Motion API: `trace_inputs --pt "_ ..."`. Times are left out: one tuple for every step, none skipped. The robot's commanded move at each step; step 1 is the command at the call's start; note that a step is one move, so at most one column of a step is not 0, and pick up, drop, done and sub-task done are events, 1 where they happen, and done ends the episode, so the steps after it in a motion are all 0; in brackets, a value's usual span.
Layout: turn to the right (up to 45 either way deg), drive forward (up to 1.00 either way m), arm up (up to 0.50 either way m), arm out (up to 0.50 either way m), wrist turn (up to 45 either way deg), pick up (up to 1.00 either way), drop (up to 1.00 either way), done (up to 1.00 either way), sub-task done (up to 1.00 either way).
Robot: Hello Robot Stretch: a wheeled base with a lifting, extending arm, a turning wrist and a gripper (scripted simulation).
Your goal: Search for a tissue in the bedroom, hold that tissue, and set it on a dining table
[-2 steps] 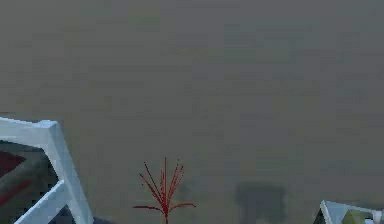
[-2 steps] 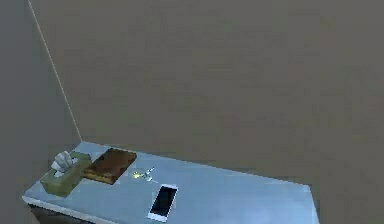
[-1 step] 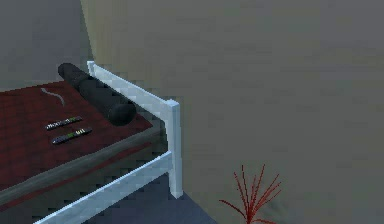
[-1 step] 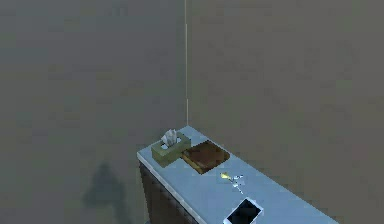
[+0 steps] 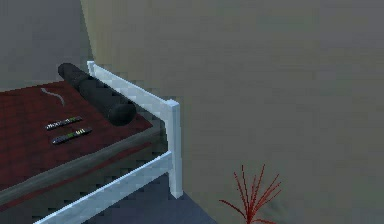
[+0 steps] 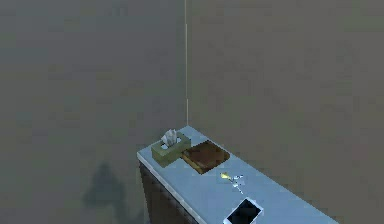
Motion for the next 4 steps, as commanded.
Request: trace_inputs --pt "0.0 0.00 0.28 0.00 0.0 0.00 0.00 0.00 0.00" --pt "0.0 0.00 0.00 0.42 0.0 0.00 0.00 0.00 0.00" --pt "0.0 0.00 0.00 0.00 45.0 0.00 0.00 0.00 0.00" --pt "0.0 0.00 0.00 0.00 45.0 0.00 0.00 0.00 0.00"
